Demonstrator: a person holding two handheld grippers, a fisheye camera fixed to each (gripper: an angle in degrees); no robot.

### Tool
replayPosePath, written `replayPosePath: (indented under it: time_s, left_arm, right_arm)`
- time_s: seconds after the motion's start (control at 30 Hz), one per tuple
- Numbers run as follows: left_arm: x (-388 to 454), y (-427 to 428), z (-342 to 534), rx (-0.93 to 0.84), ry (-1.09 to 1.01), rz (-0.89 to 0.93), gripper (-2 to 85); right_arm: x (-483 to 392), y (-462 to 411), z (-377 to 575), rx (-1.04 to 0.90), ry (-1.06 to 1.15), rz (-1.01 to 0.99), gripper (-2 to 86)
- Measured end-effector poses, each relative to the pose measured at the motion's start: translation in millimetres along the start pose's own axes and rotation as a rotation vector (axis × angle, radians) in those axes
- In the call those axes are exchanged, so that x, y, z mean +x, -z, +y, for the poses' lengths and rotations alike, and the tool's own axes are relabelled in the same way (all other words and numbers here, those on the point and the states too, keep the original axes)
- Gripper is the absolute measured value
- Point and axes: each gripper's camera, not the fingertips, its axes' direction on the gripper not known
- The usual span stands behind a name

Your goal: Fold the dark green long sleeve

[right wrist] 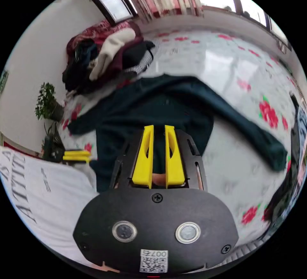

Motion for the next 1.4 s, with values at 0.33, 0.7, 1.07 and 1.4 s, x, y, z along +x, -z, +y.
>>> replayPosePath:
  time_s: [0.33,0.7,1.07,1.4]
  left_arm:
    - [46,-16,6,-0.097,-0.047,0.04,11.6]
    - [87,42,45,-0.012,0.073,-0.015,12.0]
    - [99,71,2,-0.134,0.083,-0.132,4.7]
    - [61,225,129,0.079,0.279,0.152,4.4]
  right_arm:
    - [-20,-24,141,-0.227,0.036,-0.04,10.3]
    - [-31,-37,149,-0.239,0.282,0.007,10.9]
    - [-31,-29,135,-0.275,0.414,0.187,4.2]
    - [-23,81,177,-0.107,0.531,0.043,0.7]
